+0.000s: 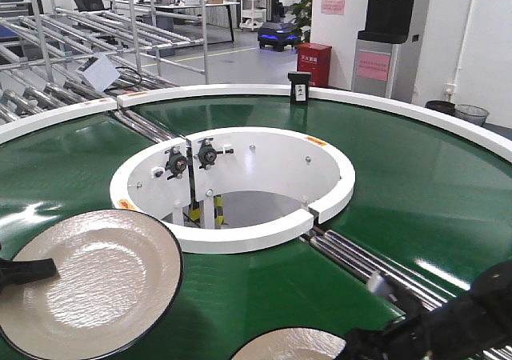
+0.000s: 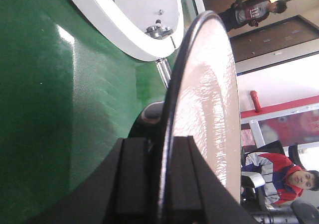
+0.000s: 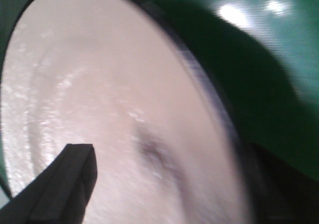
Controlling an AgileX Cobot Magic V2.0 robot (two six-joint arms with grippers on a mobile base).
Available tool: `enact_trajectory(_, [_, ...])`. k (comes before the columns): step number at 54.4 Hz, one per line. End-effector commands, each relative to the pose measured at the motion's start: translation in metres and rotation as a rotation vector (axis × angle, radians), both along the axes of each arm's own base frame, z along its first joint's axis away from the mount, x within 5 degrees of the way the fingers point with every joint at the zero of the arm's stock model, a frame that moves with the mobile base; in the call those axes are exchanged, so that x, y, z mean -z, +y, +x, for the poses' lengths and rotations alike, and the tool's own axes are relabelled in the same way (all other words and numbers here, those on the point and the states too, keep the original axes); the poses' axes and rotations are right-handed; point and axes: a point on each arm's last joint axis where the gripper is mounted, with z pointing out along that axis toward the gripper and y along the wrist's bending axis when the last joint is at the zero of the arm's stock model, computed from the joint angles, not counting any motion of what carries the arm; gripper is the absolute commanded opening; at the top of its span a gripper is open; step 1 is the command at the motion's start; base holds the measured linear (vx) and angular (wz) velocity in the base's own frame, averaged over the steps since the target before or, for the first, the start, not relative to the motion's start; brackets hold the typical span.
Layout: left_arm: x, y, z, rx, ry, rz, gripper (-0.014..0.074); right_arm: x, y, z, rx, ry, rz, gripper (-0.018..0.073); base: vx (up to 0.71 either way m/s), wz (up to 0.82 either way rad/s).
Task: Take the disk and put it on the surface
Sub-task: 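Close both grippers on the plate rims and lift the plates upright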
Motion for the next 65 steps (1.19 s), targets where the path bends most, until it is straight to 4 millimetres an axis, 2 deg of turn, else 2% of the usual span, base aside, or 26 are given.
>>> enact_trajectory(1, [-0.039,-0.007,-0.003,0.029,-0.147,-0.131,-0.0007,-0.020,0.017,0.004,-0.022,-0.075,0.081,0.0524,0.00,0.00])
enact_trajectory(4, [-0.039,-0.007,-0.003,0.029,-0.147,-0.131,-0.0007,-0.018,0.023,0.004,-0.028,-0.073,0.092,0.0451,0.00,0.00])
enact_trajectory(6, [-0.039,-0.007,-0.003,0.029,-0.147,-0.131,-0.0007,-0.018,0.024,0.004,-0.026,-0.074,0.096,0.0371,0.00,0.00])
enact_trajectory(8, [-0.039,-0.007,-0.003,0.029,-0.147,-0.131,-0.0007,-0.018,0.024,0.004,-0.022,-0.075,0.102,0.0269,0.00,0.00])
enact_trajectory(12, [-0.039,-0.007,-0.003,0.028,-0.146,-0.131,-0.0007,-0.023,0.023,0.005,-0.011,-0.087,0.125,0.0010,0.00,0.00])
enact_trajectory(13, [-0.039,-0.007,-0.003,0.028,-0.146,-0.131,-0.0007,-0.025,0.022,0.005,-0.006,-0.091,0.130,-0.0015,0.00,0.00])
enact_trajectory(21, [-0.039,-0.007,-0.003,0.028,-0.146,-0.130,-0.0007,-0.051,0.013,0.005,0.055,-0.152,0.179,-0.0012,0.00,0.00])
enact_trajectory(32, [-0.039,-0.007,-0.003,0.027,-0.130,-0.145,-0.0006,-0.115,-0.013,-0.004,0.196,-0.307,0.277,-0.0009,0.00,0.00])
enact_trajectory(42, [-0.047,-0.013,-0.011,0.062,-0.121,-0.115,-0.0004,-0.174,-0.046,-0.028,0.318,-0.472,0.323,-0.0009,0.00,0.00])
enact_trajectory(46, [-0.056,-0.019,-0.015,0.083,-0.127,-0.100,-0.0004,-0.190,-0.055,-0.039,0.357,-0.521,0.329,-0.0009,0.00,0.00])
enact_trajectory(56, [-0.078,-0.036,-0.026,0.118,-0.156,-0.106,-0.0001,-0.218,-0.069,-0.063,0.389,-0.610,0.330,-0.0009,0.00,0.00])
enact_trajectory(60, [-0.086,-0.040,-0.030,0.124,-0.178,-0.096,-0.0001,-0.223,-0.069,-0.067,0.387,-0.625,0.330,-0.0009,0.00,0.00])
enact_trajectory(61, [-0.093,-0.043,-0.035,0.130,-0.189,-0.102,-0.0001,-0.224,-0.068,-0.069,0.387,-0.628,0.333,-0.0009,0.00,0.00])
enact_trajectory(65, [-0.097,-0.044,-0.037,0.130,-0.189,-0.106,-0.0001,-0.224,-0.068,-0.069,0.388,-0.629,0.332,-0.0009,0.00,0.00])
